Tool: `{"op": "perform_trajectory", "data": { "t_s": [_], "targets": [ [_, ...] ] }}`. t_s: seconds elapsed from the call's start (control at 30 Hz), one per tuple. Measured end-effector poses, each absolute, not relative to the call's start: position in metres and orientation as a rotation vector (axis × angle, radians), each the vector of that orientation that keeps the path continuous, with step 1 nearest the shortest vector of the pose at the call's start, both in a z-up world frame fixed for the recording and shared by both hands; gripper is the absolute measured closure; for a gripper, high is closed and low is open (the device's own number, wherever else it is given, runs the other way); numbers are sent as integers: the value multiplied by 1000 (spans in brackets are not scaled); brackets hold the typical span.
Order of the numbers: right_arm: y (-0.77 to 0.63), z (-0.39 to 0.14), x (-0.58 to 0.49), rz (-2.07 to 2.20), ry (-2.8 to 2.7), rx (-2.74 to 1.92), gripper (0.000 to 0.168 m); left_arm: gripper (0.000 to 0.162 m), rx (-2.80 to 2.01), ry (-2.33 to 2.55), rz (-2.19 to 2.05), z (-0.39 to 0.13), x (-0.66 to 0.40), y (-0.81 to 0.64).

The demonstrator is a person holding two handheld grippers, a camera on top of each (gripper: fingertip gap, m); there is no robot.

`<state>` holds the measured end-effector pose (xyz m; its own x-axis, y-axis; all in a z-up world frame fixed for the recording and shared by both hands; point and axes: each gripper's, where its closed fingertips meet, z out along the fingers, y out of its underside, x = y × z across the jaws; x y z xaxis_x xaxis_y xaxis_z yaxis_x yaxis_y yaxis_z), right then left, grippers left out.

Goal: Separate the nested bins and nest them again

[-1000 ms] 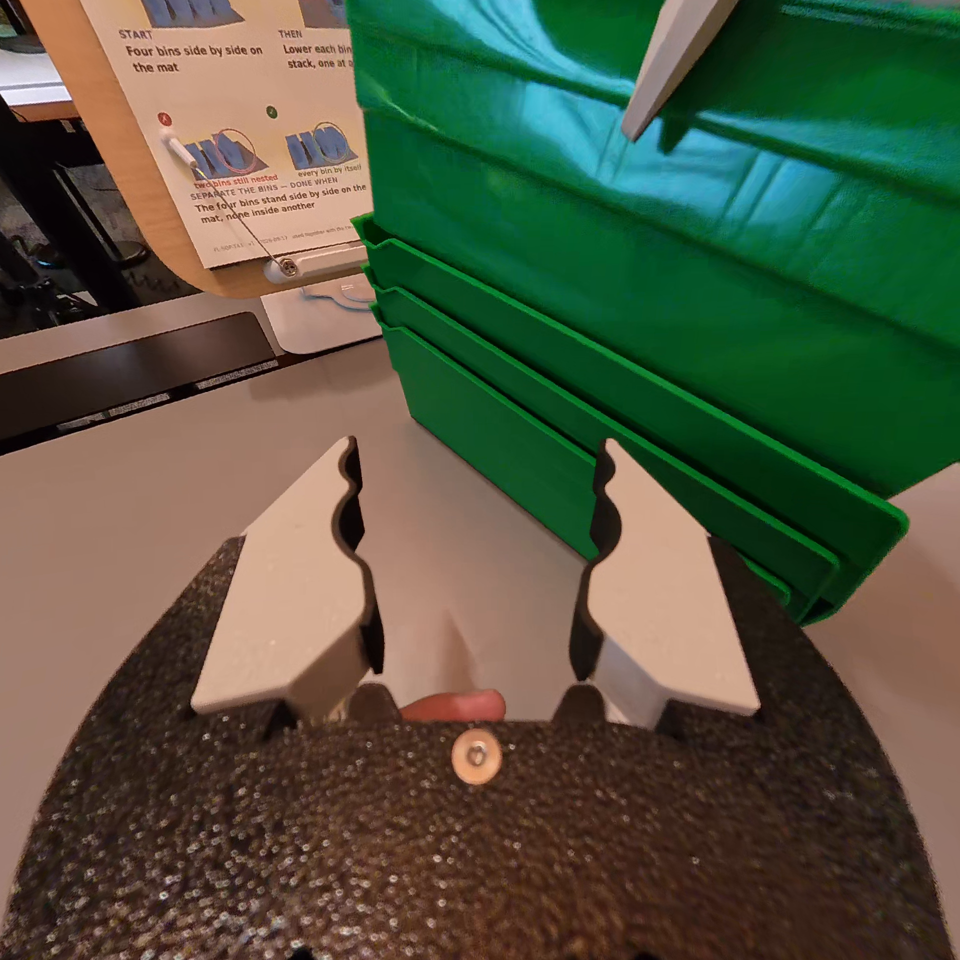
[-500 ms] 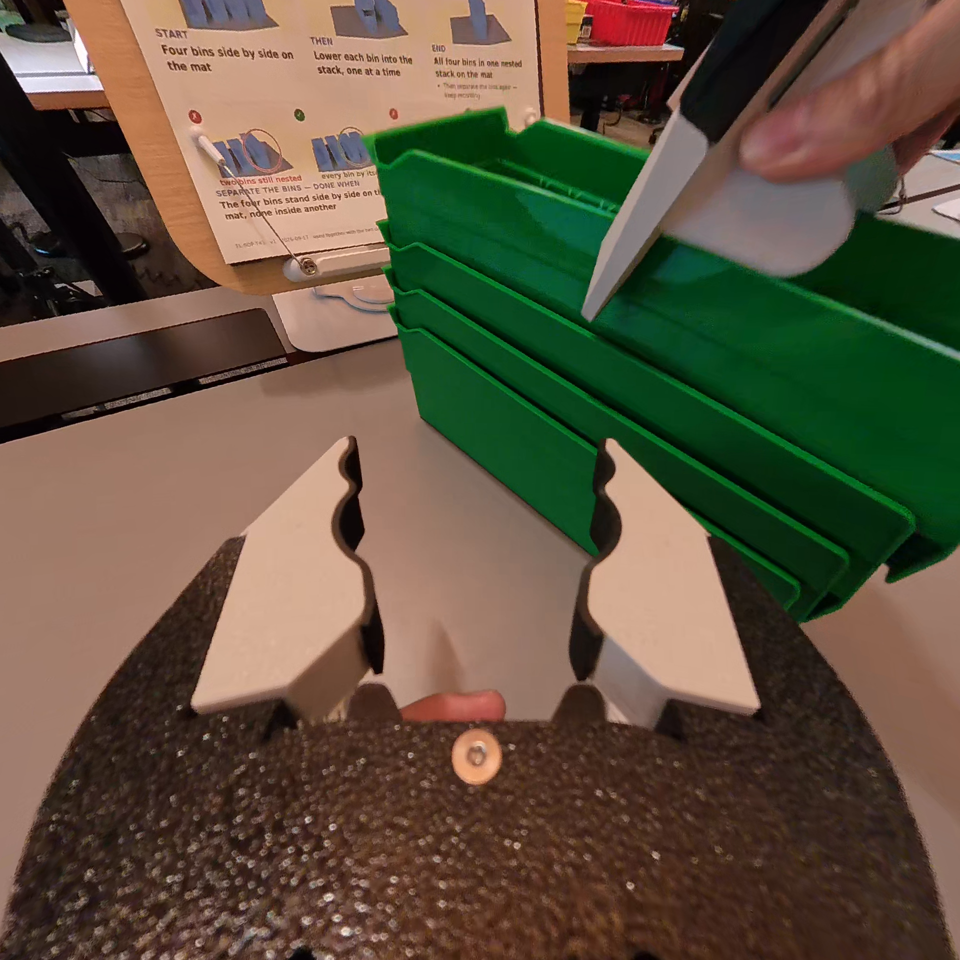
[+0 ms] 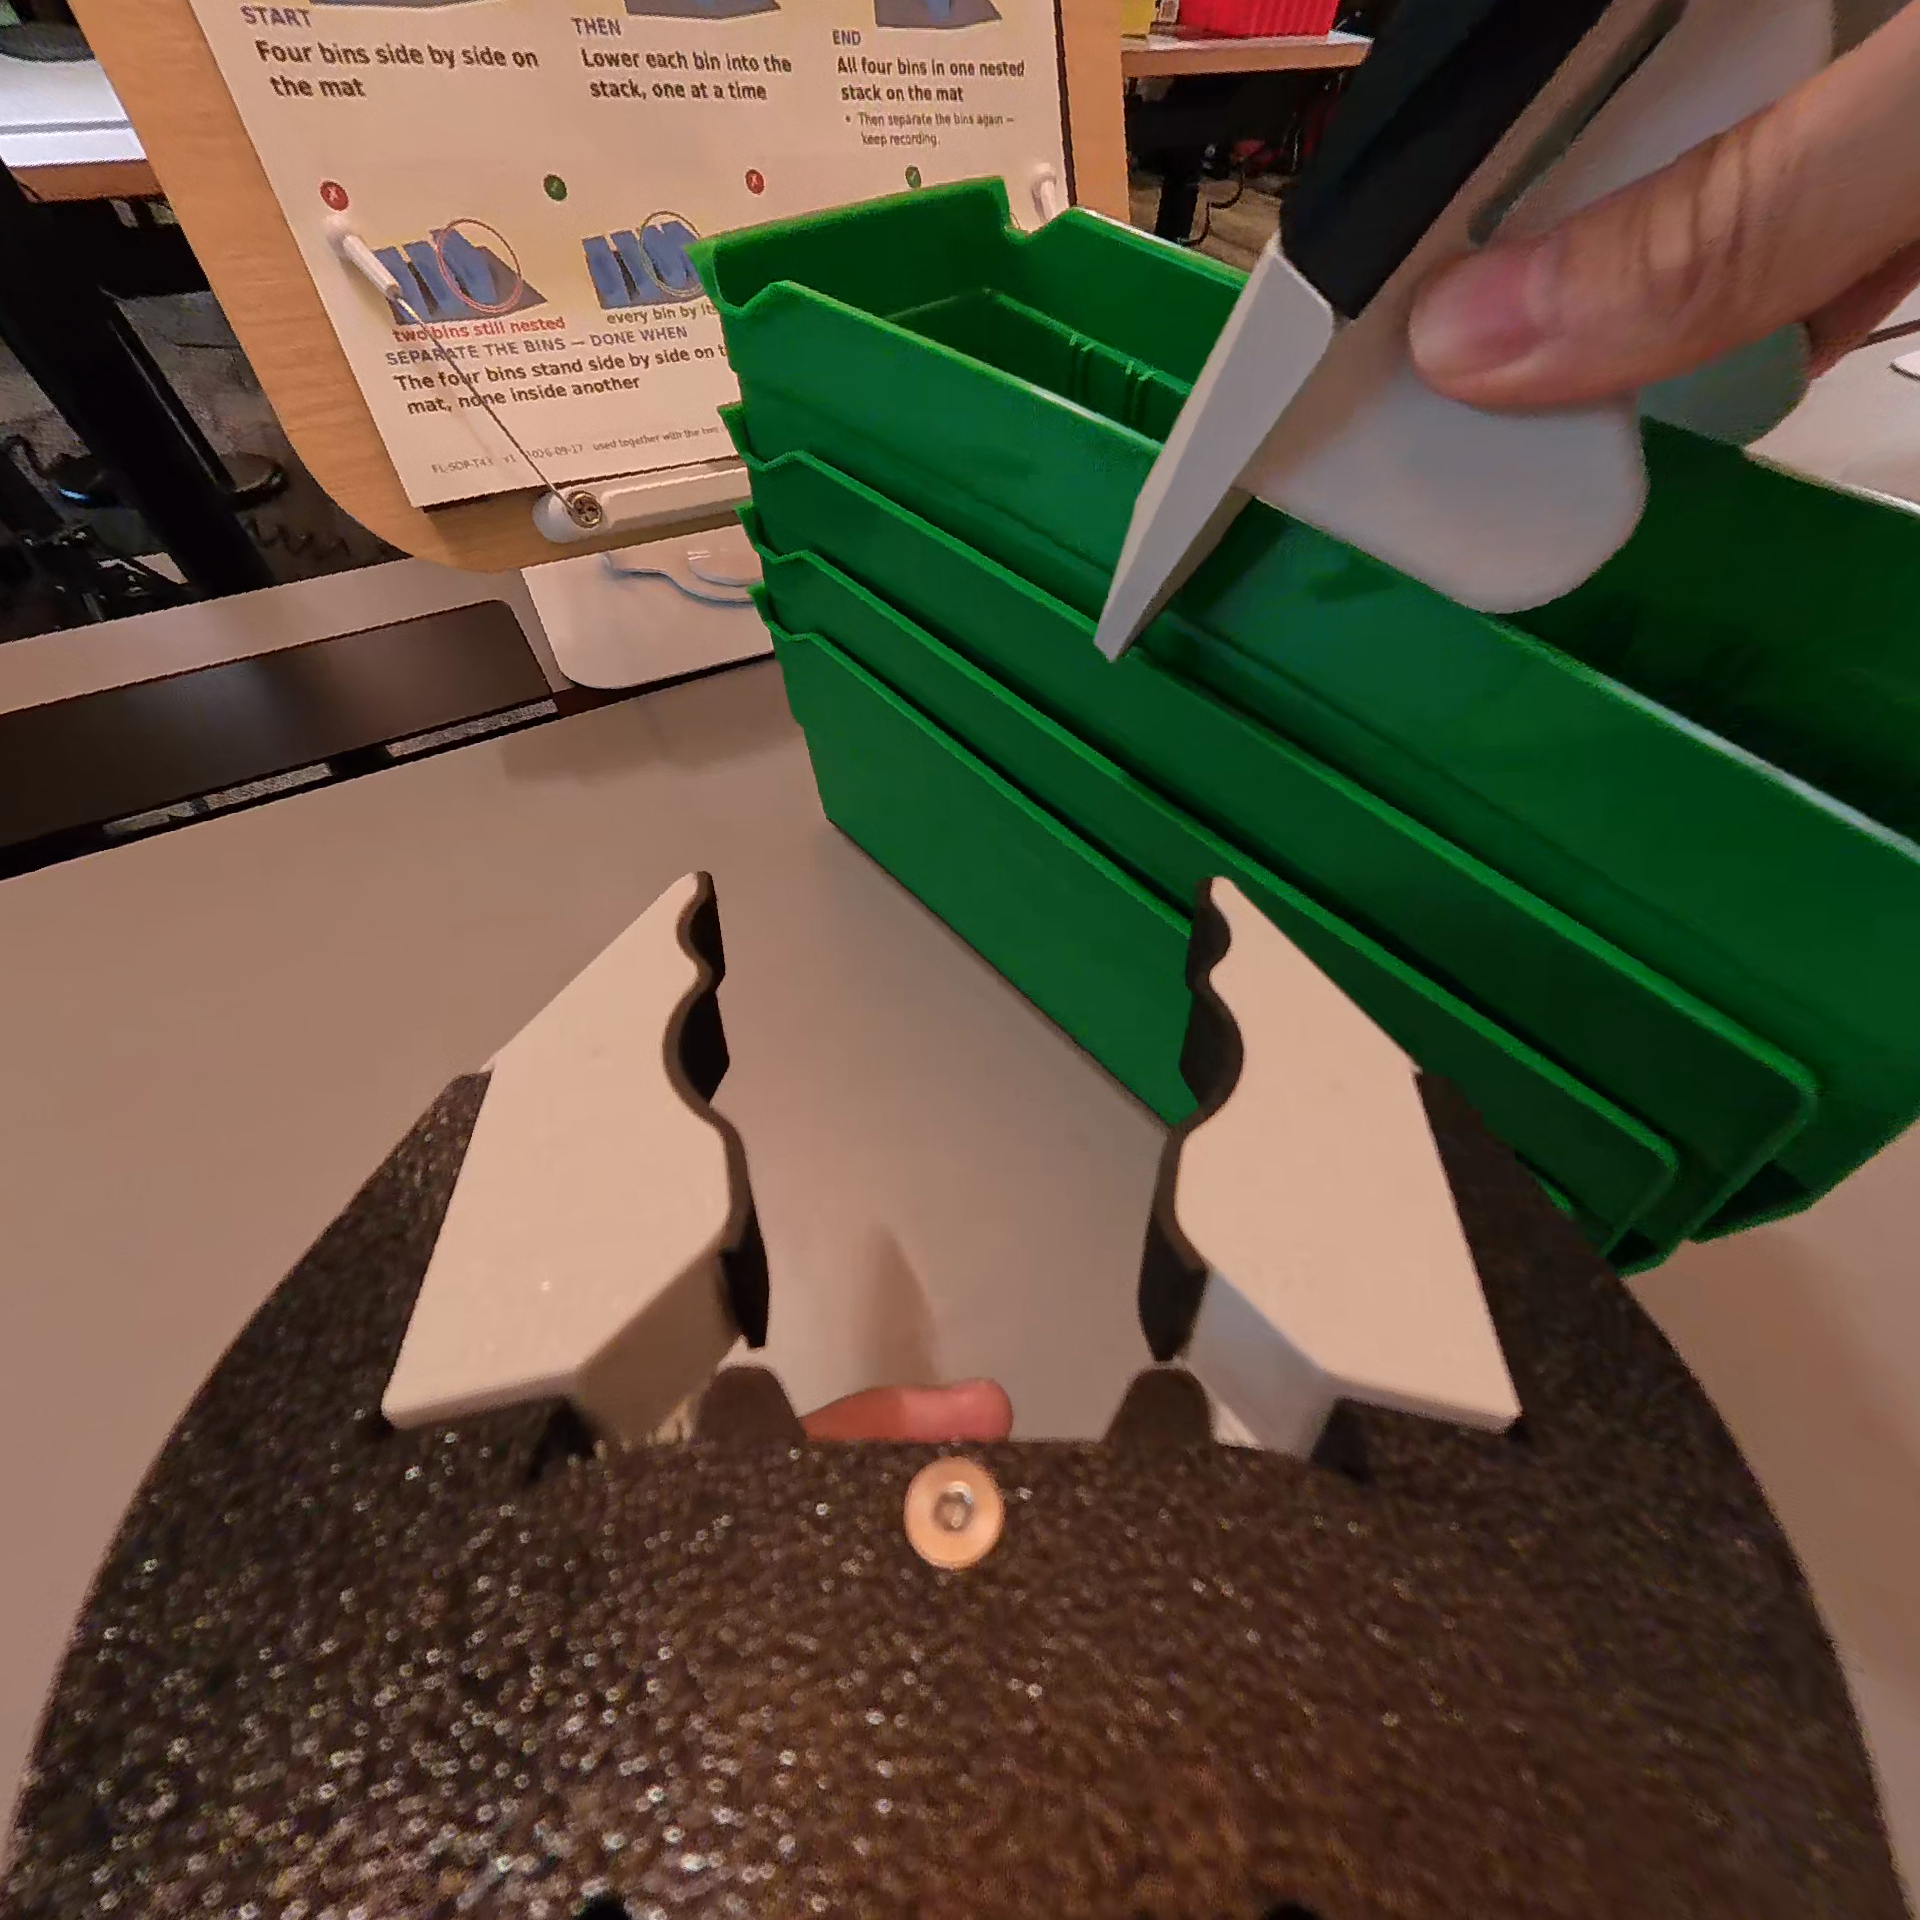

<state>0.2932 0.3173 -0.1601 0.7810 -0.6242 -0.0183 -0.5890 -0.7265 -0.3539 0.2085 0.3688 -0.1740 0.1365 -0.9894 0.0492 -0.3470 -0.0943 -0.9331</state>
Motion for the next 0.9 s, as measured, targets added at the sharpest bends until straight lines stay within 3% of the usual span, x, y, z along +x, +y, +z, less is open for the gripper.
{"op": "perform_trajectory", "data": {
  "t_s": [0.17,0.33,0.4,0.53,0.67,0.73,0.9],
  "targets": [
    [319,-159,291,-121,909,-2587,57,73,-1585,1336,-955,-177,208,371],
    [330,-141,281,56,842,-2453,29,74,-1599,1331,-926,-183,205,375],
    [331,-124,276,103,768,-2389,28,74,-1598,1326,-921,-183,203,376],
    [314,-75,274,86,562,-2242,49,74,-1610,1320,-931,-184,198,376],
    [260,-37,293,-95,384,-2019,53,75,-1622,1305,-916,-187,191,378],
    [225,-40,306,-203,313,-1925,59,75,-1639,1305,-900,-193,188,379],
    [155,-85,320,-307,232,-1751,104,75,-1698,1312,-843,-214,180,383]
  ]
}}
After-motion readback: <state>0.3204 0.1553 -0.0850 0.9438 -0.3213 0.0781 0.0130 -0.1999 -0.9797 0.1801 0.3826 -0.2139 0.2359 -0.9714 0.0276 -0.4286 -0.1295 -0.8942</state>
